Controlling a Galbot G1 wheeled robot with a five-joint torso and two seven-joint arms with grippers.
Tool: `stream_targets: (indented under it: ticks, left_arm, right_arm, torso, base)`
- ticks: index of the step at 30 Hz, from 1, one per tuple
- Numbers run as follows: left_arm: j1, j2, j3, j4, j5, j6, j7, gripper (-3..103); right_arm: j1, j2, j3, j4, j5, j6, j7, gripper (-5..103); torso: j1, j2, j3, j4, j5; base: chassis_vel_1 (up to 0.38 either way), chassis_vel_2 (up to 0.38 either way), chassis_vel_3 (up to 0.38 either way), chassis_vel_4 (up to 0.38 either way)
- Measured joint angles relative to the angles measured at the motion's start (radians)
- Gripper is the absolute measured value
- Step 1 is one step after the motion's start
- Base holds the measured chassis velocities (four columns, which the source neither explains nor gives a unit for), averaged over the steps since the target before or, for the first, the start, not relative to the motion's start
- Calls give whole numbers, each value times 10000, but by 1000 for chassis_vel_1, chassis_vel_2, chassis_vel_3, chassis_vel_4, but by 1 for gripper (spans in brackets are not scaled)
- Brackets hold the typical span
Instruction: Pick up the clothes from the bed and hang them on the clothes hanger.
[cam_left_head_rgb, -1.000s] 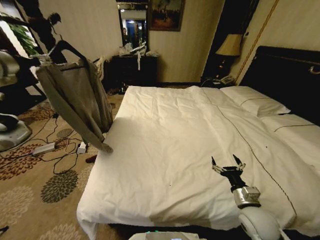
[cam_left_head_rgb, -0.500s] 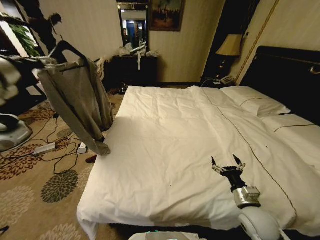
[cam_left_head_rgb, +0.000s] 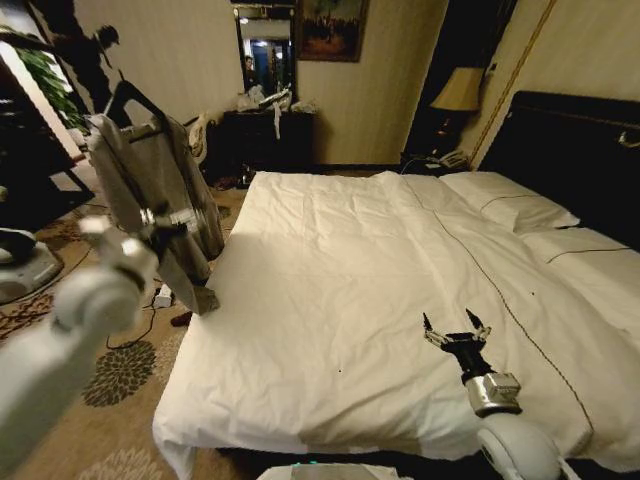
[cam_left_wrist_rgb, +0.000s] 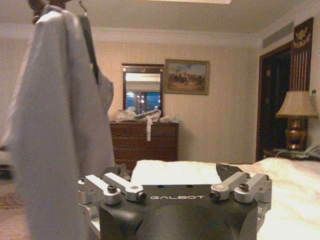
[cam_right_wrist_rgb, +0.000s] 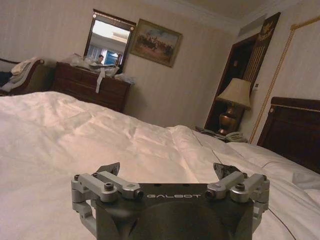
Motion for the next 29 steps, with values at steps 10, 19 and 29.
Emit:
stream_targets:
  ticks: [10, 19, 29]
  left_arm:
    - [4904, -4002, -499, -877, 4281, -2476, 2372, 100]
    - [6160, -5022, -268, -691, 5289, -3652, 2887, 100]
    - [6034, -4942, -236, -668, 5178, -3607, 2860, 100]
  right_arm:
    - [5, 0, 1, 0, -1, 0, 0, 100]
    - [1, 0, 1, -1, -1, 2, 0, 100]
    - [2, 0, 2, -1, 0, 2, 0, 100]
  torso:
    - [-1, 0, 0, 5, 1]
    - [0, 0, 0, -4, -5]
    - [1, 0, 1, -1, -5]
  base:
    - [0, 0, 0, 0]
    - [0, 0, 0, 0]
    - [0, 0, 0, 0]
